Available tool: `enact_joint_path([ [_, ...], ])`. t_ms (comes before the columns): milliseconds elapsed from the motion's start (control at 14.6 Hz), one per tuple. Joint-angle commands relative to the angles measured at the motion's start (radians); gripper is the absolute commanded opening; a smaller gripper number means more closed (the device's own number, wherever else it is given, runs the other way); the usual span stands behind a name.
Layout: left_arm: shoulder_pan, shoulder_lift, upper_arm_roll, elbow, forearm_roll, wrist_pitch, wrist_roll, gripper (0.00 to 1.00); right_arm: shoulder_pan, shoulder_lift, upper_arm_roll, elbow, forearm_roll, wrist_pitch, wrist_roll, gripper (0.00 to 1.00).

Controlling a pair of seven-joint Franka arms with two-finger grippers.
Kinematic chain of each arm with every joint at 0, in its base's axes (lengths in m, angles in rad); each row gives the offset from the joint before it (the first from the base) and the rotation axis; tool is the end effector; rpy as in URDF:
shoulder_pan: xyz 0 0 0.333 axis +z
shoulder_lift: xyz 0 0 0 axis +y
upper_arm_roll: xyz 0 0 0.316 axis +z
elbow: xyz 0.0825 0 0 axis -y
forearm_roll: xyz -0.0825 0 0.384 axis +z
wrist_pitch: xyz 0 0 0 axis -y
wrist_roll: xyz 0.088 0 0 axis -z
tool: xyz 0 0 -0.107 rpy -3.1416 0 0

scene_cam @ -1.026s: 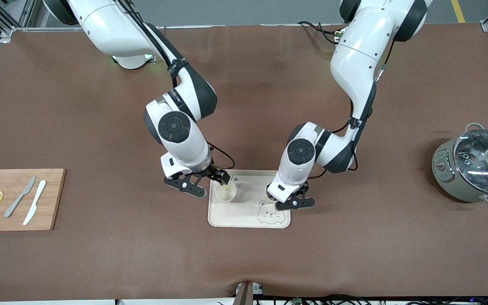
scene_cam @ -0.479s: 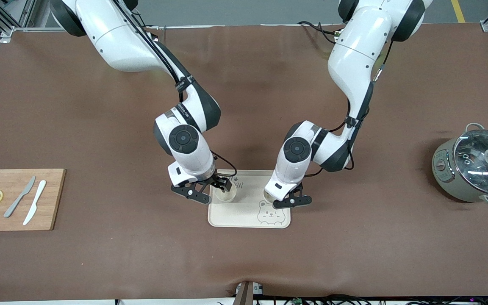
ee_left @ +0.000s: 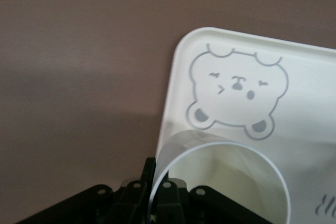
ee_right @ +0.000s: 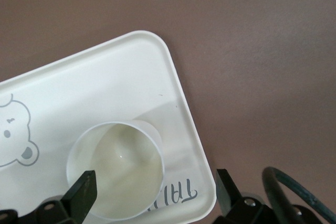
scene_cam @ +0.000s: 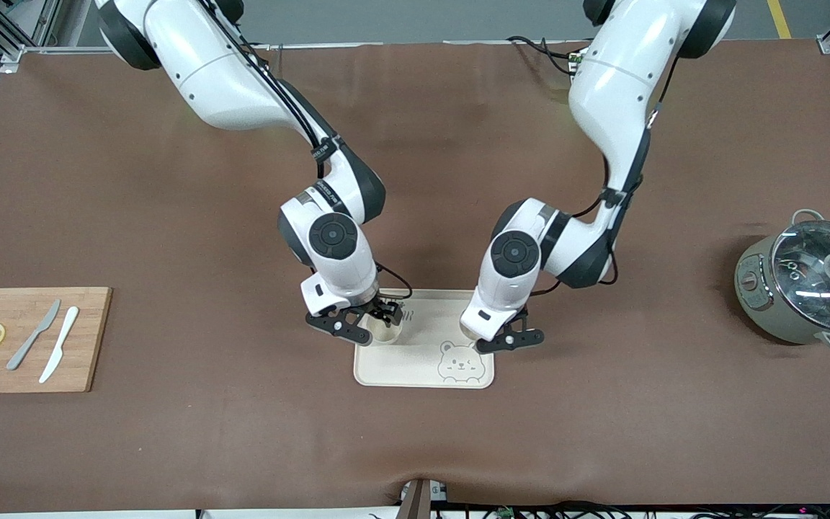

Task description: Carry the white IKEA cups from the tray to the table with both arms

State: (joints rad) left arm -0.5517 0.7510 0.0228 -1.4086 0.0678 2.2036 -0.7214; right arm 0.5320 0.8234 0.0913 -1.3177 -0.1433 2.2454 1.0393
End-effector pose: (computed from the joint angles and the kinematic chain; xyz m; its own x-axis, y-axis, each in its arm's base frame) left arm 0.6330 -0.3712 0.2602 0.9862 0.1451 0.0793 0.1476 -0.9887 -0.0260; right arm 0.6246 0.4234 0.2539 0.9282 -0.3584 0.1005 -0.3534 -0.9333 -0.0645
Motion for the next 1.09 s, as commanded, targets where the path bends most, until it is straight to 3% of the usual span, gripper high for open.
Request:
enact_joint_path([
  [0,0.036,-0.169,-0.003,-0.143,0.029,-0.048,0.03,0.0,0.016,0.029,-0.008,0.028,-0.036,0.009,0.038,1.0],
  [410,0.163,-0.41,-0.014,-0.381,0.008,-0.048,0.212,0.0,0.011,0.049,-0.011,0.025,-0.059,0.025,0.039,1.0],
  [821,0.341,-0.636,-0.017,-0.639,-0.15,-0.041,0.575,0.0,0.011,0.068,-0.011,0.025,-0.068,0.052,0.039,1.0],
  [1026,0.424,-0.719,-0.015,-0.785,-0.216,0.039,0.736,0.0,0.013,0.071,-0.01,0.025,-0.068,0.053,0.039,1.0],
])
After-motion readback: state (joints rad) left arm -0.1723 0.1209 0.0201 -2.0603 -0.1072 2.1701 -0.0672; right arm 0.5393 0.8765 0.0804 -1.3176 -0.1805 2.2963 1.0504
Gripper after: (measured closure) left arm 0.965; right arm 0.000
